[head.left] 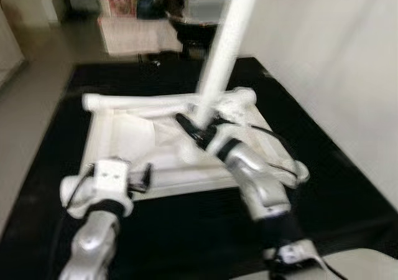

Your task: Building children table

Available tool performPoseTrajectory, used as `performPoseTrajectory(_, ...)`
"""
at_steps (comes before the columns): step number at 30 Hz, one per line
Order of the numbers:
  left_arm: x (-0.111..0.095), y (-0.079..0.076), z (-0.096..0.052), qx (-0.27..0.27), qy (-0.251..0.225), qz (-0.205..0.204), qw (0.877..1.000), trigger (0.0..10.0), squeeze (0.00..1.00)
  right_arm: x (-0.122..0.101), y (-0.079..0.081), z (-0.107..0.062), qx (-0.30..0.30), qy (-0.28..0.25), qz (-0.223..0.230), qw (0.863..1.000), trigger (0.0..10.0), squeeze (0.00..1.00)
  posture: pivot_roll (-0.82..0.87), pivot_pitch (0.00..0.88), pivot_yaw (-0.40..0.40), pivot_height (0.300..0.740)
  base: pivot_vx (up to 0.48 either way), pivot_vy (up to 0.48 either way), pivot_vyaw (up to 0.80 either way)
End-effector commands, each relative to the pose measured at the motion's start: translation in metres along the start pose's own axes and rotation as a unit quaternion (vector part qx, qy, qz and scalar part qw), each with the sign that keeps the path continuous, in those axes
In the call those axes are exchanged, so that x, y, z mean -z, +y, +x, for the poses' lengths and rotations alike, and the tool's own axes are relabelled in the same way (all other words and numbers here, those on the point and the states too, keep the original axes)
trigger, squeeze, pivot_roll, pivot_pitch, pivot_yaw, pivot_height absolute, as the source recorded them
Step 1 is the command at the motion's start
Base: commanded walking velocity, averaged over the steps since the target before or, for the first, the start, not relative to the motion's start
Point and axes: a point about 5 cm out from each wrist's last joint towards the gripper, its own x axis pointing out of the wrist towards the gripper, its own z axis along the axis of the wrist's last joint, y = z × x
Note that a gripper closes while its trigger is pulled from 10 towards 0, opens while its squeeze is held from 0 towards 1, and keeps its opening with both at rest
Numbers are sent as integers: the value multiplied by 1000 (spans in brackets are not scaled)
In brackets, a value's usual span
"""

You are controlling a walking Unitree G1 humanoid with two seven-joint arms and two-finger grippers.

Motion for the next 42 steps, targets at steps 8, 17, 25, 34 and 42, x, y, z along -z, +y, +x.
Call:
performPoseTrajectory(8,4,-6,2,14,-1,-14,1000,10000,0,-7,-6,2,16,-15,-15,1000,10000,0,-117,0,-56,740,0,0,476)
performPoseTrajectory(17,9,-9,2,34,4,-27,999,10000,0,-6,-7,2,18,-16,-10,1000,10000,0,-124,0,-64,740,0,-264,0)
performPoseTrajectory(25,12,-10,2,37,6,-32,999,10000,0,-6,-10,2,24,-11,-19,999,10000,0,-135,0,-56,740,0,-391,0)
performPoseTrajectory(34,13,-8,1,35,7,-32,999,10000,0,-6,-13,3,40,-11,-22,999,10000,0,-127,0,-59,740,0,-303,0)
performPoseTrajectory(42,15,-3,-1,15,17,-21,1000,10000,0,-7,-16,1,59,-7,-30,998,10000,0,-123,0,-55,740,0,-32,0)
